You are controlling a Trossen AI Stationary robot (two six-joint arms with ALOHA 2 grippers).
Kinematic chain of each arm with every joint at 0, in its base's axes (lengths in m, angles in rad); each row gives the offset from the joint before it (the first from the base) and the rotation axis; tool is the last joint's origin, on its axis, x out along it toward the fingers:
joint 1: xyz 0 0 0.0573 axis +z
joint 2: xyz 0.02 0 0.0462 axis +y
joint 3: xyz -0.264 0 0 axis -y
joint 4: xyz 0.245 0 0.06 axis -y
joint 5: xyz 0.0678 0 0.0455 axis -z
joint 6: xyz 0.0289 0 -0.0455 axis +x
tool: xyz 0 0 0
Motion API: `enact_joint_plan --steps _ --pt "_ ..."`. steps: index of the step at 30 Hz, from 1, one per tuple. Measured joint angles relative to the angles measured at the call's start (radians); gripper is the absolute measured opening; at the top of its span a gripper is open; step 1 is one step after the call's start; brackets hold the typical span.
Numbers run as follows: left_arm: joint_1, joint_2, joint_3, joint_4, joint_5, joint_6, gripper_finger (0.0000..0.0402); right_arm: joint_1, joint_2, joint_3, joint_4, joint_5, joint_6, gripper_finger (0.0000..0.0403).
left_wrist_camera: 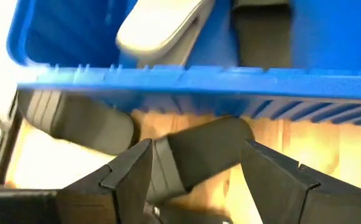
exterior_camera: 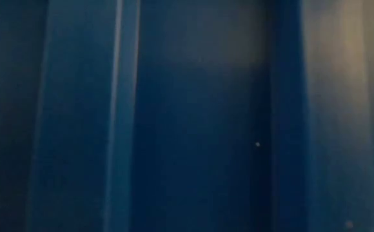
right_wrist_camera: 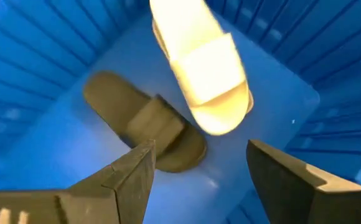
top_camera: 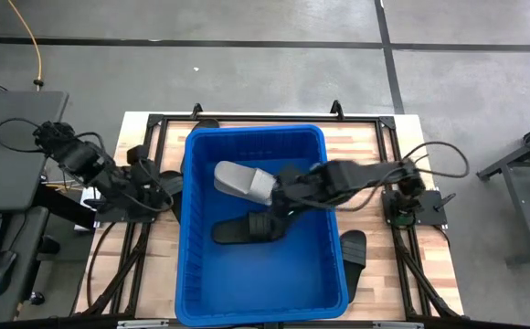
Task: Pick and place slides into bin
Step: Put the black slide into the blue bin
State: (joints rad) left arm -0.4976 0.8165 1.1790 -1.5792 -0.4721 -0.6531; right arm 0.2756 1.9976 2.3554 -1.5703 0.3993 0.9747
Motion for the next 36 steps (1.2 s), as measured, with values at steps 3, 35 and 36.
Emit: enact_joint_plan --steps 3,35,36 --pt "0.0 0.024 -0.007 0.013 0.012 -0.043 0.023 0.017 -0.059 0.002 0.015 0.061 -0.001 0.0241" --pt "-0.359 -0.232 0.004 0.059 -0.067 -0.716 0.023 0.075 -0.273 -0.328 0.289 0.078 -0.153 0.0241" --pt "-0.345 -0.276 0.005 0.033 -0.079 -0.747 0.023 0.073 -0.285 -0.325 0.298 0.078 -0.153 0.024"
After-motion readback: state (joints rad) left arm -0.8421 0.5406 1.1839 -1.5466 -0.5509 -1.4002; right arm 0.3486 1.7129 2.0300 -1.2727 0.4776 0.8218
